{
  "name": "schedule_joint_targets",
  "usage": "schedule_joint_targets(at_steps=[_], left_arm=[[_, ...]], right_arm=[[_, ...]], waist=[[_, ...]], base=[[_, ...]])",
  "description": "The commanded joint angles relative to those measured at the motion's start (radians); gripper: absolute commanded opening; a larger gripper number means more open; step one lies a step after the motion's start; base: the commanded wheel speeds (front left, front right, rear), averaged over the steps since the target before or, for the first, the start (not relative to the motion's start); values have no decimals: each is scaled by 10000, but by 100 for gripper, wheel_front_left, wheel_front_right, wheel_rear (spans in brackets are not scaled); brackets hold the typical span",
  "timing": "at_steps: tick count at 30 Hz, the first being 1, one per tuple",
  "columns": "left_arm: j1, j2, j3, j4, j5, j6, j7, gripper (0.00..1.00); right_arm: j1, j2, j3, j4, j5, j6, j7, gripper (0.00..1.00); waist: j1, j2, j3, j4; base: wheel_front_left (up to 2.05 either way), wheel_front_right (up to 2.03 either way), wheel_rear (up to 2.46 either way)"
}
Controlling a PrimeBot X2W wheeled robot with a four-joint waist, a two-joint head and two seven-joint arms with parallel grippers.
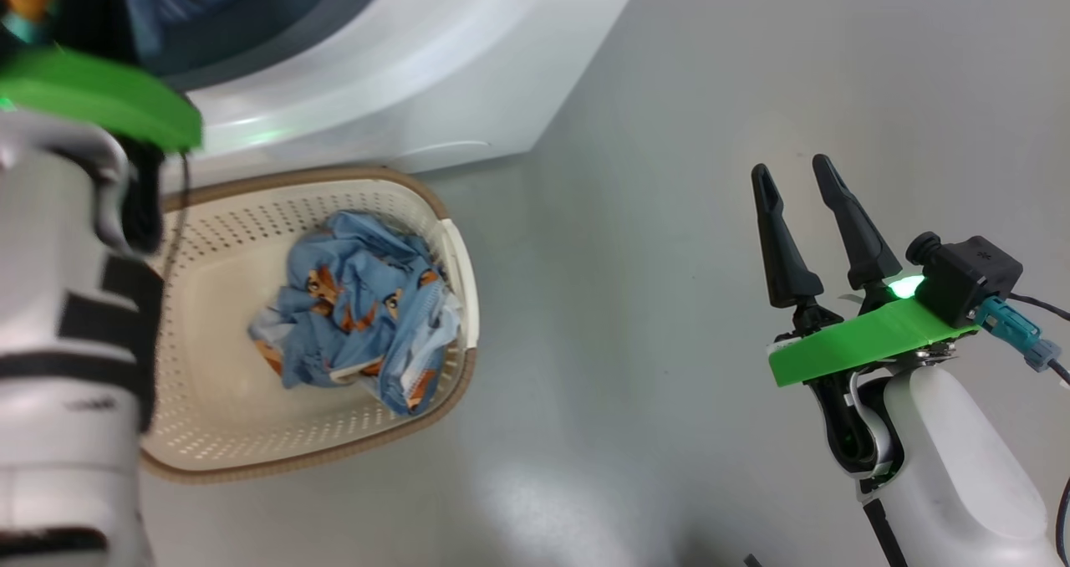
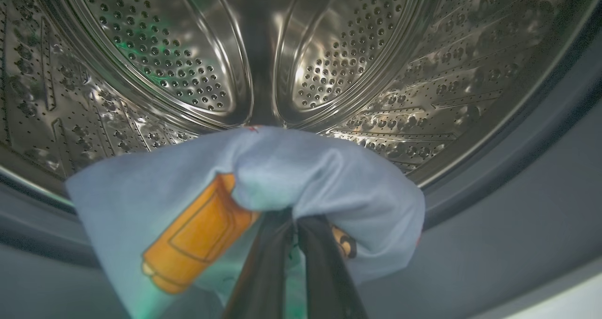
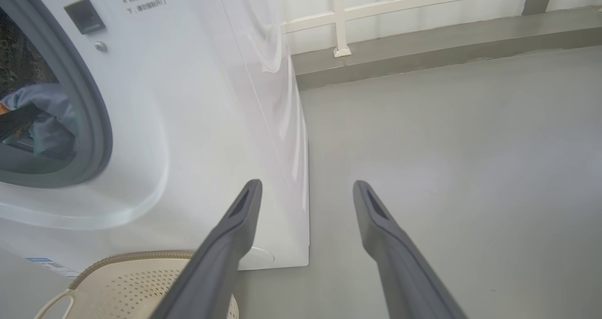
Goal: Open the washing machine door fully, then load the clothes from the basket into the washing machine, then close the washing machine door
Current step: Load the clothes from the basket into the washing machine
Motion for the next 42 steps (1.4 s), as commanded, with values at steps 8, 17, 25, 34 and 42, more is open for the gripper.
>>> schedule_joint_targets(at_steps=[8, 17, 25, 34, 42], left_arm=[[-2447, 1096, -12, 1436, 209, 87, 748, 0], [-4137, 1530, -542, 3009, 476, 87, 2539, 79], [-4324, 1382, -452, 3628, 152, 162, 3466, 100], [-3319, 959, -592, 3568, 106, 116, 1370, 100], [-2046, 347, -722, 3358, -255, -21, -50, 100]], right_arm=[[103, 212, 132, -388, 160, 56, -80, 100], [181, 362, 241, -421, 199, 56, -80, 100], [198, 394, 122, -406, 89, 56, -80, 100], [74, 158, 16, -377, -45, 56, -80, 100], [104, -142, 28, -229, -56, 56, -80, 100]], waist=[[0, 0, 898, -996], [0, 0, 998, -1409], [0, 0, 870, -1210], [0, 0, 463, -578], [0, 0, -300, 100]], base=[[0, 0, 0], [0, 0, 0], [0, 0, 0], [0, 0, 0], [0, 0, 0]])
